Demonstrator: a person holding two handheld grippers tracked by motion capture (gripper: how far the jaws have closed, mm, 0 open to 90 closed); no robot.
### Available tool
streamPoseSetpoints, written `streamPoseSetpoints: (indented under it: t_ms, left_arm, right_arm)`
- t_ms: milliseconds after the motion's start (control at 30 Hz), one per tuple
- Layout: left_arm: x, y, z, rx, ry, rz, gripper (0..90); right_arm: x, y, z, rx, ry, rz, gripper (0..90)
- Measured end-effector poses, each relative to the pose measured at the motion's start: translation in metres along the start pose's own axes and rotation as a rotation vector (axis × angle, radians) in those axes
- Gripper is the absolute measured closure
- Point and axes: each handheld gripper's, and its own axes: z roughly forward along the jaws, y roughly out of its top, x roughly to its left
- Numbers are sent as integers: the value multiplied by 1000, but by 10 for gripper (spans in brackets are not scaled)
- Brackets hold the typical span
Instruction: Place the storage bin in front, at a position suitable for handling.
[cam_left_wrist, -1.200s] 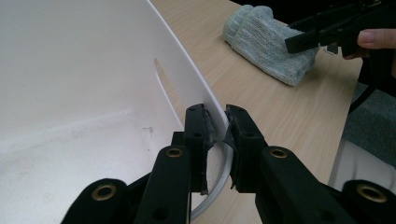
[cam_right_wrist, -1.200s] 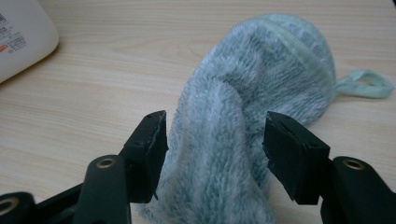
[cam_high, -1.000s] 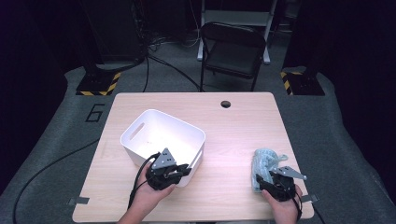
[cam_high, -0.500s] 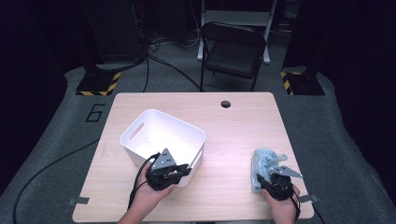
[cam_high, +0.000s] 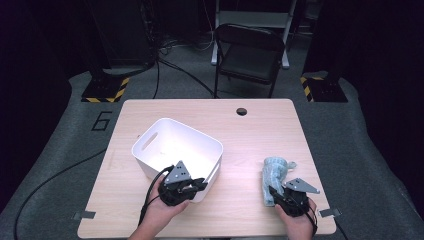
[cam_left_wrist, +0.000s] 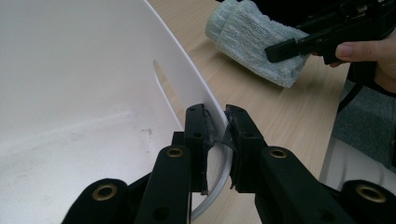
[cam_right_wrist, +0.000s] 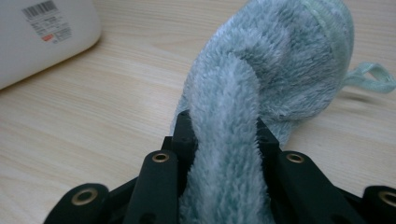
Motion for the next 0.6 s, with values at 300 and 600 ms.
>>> streamPoseSetpoints:
  t_ms: [300,600]
  left_arm:
    - [-13,2,6,5,-47,24,797]
    - [-30,4,13,7,-92,47,797]
  right_arm:
    - [25,3,4,0,50,-53,695]
    - [53,4,14,22,102,-108,694]
